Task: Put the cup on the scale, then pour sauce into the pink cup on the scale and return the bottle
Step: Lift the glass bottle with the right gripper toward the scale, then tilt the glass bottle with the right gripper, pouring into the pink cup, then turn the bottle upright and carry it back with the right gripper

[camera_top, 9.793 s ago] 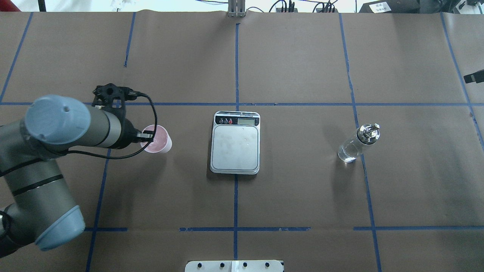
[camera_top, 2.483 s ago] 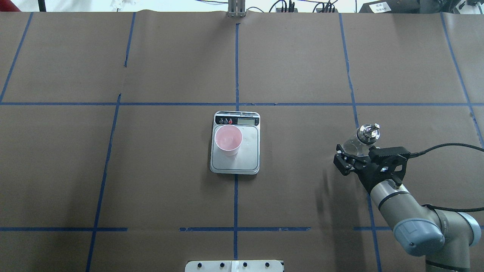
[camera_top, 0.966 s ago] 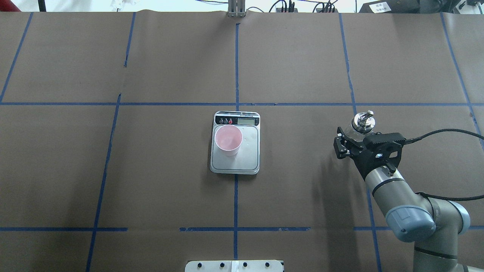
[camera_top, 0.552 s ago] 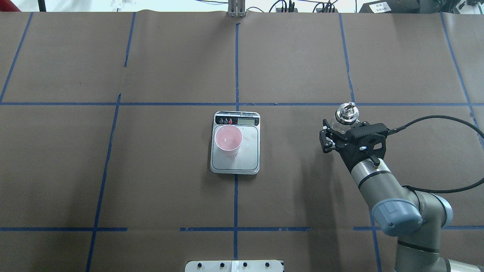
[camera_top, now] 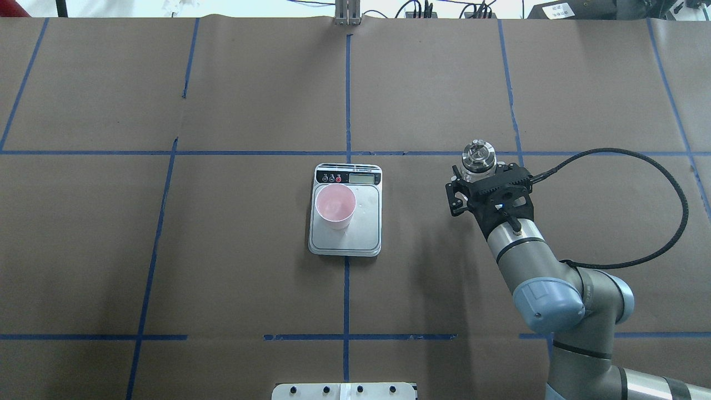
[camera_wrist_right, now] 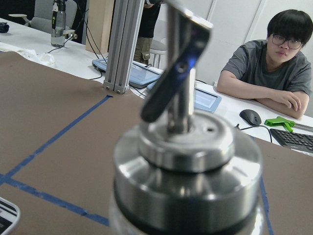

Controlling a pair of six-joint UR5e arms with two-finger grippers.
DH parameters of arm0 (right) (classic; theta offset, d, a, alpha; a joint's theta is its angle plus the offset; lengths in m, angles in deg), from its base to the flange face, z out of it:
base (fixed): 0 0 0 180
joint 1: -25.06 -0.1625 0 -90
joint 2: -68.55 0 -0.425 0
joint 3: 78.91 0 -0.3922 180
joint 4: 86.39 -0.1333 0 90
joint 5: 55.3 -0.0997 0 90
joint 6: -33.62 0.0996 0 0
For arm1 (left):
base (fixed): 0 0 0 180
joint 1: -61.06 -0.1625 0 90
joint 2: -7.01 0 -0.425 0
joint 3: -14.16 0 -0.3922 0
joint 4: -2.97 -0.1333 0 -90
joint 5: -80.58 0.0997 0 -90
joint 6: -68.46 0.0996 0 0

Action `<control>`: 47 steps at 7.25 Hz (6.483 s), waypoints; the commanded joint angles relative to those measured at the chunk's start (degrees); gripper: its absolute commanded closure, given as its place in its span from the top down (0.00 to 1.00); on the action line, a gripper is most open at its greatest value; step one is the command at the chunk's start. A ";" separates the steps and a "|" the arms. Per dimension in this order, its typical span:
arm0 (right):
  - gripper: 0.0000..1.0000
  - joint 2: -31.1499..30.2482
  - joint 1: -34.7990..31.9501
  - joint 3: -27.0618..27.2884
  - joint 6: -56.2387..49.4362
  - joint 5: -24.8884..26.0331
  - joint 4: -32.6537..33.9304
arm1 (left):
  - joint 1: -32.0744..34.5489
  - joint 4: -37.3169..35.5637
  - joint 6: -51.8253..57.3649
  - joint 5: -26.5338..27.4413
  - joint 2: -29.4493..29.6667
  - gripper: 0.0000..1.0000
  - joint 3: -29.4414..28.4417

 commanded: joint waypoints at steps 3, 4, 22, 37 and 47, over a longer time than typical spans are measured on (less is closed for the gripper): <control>0.00 4.82 -0.20 -0.16 -1.44 -2.56 0.99 | -1.47 0.09 0.01 -1.14 0.00 1.00 -0.09; 0.00 4.65 -0.03 -0.85 -1.71 -1.42 1.68 | -1.56 0.09 0.10 -1.23 0.00 1.00 -0.09; 0.00 20.03 6.48 -6.48 -48.55 28.38 50.56 | -2.00 0.09 0.18 -1.23 0.00 1.00 -0.09; 0.00 19.94 6.48 -6.57 -47.94 28.38 50.03 | -1.91 0.00 0.18 -1.23 -0.09 1.00 -0.09; 0.00 14.24 2.79 -1.42 -0.63 6.45 11.53 | -1.91 0.18 0.18 -1.23 0.00 1.00 0.08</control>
